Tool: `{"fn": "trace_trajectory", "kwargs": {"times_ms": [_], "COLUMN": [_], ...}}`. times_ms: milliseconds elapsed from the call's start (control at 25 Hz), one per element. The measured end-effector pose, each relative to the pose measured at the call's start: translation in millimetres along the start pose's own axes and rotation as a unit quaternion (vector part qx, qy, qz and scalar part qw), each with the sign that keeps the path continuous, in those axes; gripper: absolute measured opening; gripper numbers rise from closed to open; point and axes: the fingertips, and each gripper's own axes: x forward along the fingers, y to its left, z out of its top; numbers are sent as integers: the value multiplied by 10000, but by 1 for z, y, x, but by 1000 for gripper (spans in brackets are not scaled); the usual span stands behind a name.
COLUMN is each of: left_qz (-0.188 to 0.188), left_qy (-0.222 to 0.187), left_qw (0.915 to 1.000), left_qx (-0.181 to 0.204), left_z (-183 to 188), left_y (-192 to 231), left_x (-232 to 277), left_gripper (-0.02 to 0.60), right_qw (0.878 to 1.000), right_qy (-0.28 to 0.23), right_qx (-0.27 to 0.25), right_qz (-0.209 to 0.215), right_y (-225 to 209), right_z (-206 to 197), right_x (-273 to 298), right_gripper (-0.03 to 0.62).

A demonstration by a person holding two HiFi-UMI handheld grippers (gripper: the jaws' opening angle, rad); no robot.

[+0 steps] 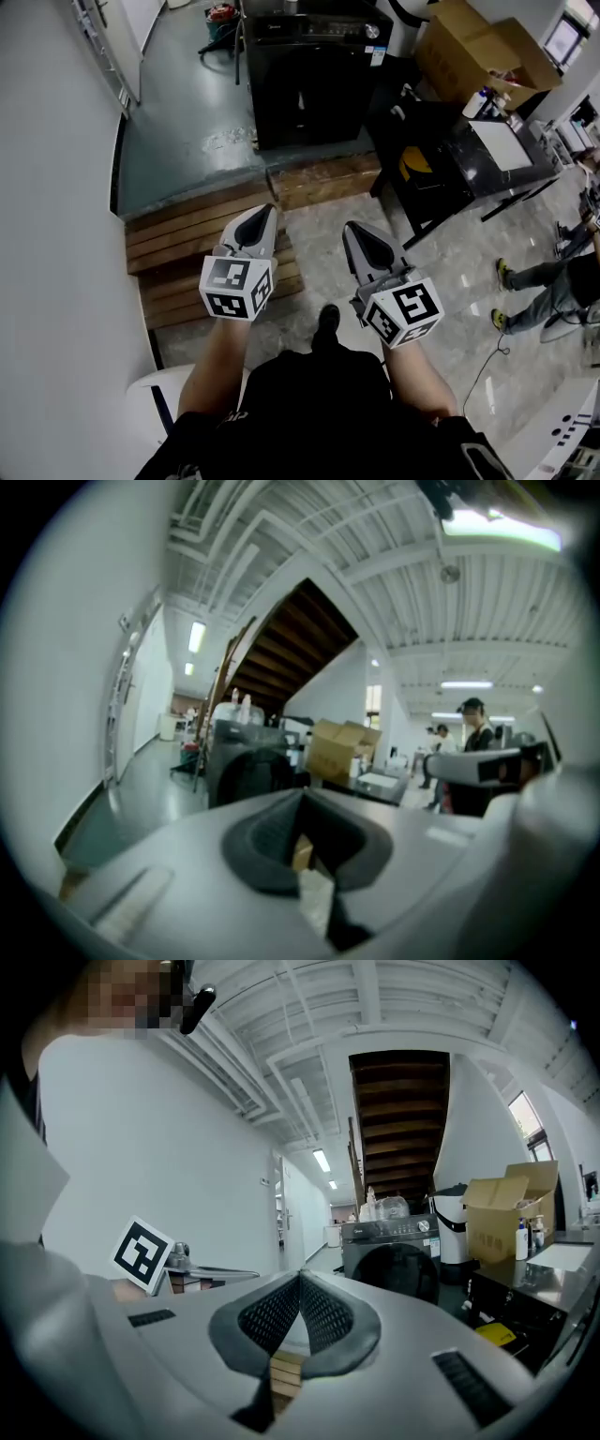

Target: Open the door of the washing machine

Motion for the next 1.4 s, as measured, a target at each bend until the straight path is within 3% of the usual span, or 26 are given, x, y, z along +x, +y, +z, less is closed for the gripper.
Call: {"fn": "trace_trajectory", "kwargs": {"times_ms": [640, 960, 1400], "left_qz": [319, 342, 435], "left_qy": [196, 68, -21], "left_qw": [9993, 9993, 9991], "left_qx": [82, 102, -17], "left_z": [26, 40, 45], "left_y": [-18, -36, -4], "left_x": [136, 170, 227], "left_gripper": [8, 7, 8], "right_qw": [9983, 9967, 9957], "right_qy": [161, 179, 361], "right_qx": [259, 166, 36], "right_qz": [489, 779, 854], "right_y": [-133, -158, -196], "right_z": [-1, 5, 2], "right_x": [49, 58, 102], "right_gripper": [-6, -6, -6]}}
